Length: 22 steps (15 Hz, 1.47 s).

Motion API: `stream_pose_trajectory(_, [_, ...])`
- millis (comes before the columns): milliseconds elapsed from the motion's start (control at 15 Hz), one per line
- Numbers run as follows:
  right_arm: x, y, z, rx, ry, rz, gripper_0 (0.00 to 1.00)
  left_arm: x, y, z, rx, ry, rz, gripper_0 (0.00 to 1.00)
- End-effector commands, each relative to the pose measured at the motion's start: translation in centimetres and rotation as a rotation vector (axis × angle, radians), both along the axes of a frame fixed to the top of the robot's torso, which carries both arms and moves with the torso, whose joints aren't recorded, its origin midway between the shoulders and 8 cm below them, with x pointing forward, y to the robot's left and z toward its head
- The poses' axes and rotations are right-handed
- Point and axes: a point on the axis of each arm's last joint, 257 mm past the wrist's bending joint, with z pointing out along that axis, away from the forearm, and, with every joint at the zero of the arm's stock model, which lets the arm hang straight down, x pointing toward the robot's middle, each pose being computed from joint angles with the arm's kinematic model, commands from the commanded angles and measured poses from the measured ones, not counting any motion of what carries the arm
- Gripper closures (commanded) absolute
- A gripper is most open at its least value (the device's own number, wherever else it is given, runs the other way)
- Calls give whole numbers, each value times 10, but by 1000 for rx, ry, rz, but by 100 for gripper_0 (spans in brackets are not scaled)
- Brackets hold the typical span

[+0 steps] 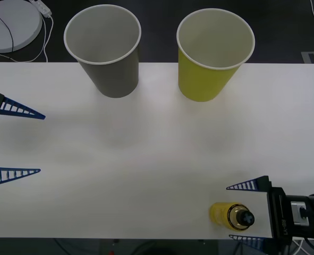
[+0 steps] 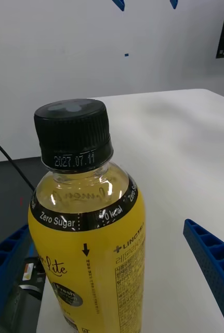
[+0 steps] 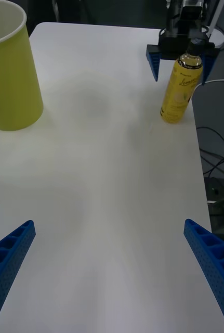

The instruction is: Put the can into the green bin and the plastic bottle into the gray bin

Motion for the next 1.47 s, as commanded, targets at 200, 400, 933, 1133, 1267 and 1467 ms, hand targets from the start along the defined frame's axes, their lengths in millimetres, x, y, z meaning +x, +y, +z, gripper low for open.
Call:
stream_pose_trajectory(200, [-6,4,4,14,-5,34,0,0,0,0,0,0,0,0])
stream_pose_trajectory(400, [-10,4,7,20,-12,55,0,0,0,0,0,0,0,0])
stream_pose_trajectory(933, [-15,3,5,19,-3,58,57,0,0,0,0,0,0,0])
stream_pose_trajectory(1133, [-16,3,4,19,6,54,100,0,0,0,0,0,0,0])
stream_pose_trajectory(1267, [-17,3,4,20,7,55,100,0,0,0,0,0,0,0])
stream_pose_trajectory(1467, [-17,2,3,20,17,52,100,0,0,0,0,0,0,0])
